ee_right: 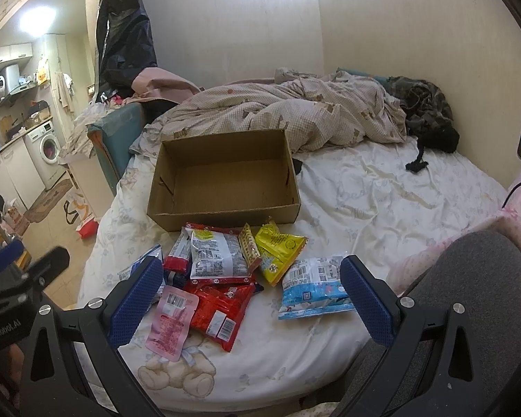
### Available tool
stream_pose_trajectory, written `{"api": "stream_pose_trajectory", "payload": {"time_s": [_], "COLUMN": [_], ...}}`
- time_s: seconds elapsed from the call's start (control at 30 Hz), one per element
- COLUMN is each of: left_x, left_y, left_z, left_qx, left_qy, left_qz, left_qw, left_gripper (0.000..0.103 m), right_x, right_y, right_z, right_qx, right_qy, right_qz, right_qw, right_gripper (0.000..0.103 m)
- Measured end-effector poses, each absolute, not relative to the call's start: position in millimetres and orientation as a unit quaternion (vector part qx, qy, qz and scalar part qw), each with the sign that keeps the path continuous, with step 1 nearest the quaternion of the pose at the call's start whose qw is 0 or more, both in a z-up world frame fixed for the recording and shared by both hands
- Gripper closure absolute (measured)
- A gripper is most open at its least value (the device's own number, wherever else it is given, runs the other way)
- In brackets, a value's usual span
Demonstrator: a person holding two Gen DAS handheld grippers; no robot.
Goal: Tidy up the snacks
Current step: 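Grasp the pink sachet with the left tool while the right tool grasps the light-blue packet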
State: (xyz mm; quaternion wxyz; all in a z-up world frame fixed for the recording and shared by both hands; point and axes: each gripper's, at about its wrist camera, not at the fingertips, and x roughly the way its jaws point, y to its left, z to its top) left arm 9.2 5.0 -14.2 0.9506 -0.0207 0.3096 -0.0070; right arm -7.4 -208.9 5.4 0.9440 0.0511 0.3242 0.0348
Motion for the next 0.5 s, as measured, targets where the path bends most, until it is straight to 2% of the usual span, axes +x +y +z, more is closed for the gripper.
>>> {"api": "stream_pose_trajectory", "payload": {"time_s": [0.4,0.43,0.5], "left_x": [94.0,100.8,106.6], "left_y": [0.3,0.5,-2.7], "left_z": [-74.0,-87.9,-105.1], "left_qx": [0.023,0.020,0.013], "left_qy": [0.516,0.547,0.581], "left_qz": [-0.005,-0.004,-0.011], "left_qw": [0.856,0.837,0.814], "left_gripper": [0.000,0.002,0.012], "right_x": [71.1,76.4,86.3], "right_y": [-253.4,-255.8,-259.9], "right_z": [-9.3,-11.9,-17.6], "right_qx": [0.098,0.098,0.103], "right_qy": [0.420,0.425,0.437], "right_qz": [0.033,0.029,0.025], "right_qw": [0.902,0.899,0.893], "right_gripper": [0.000,0.000,0.000]}}
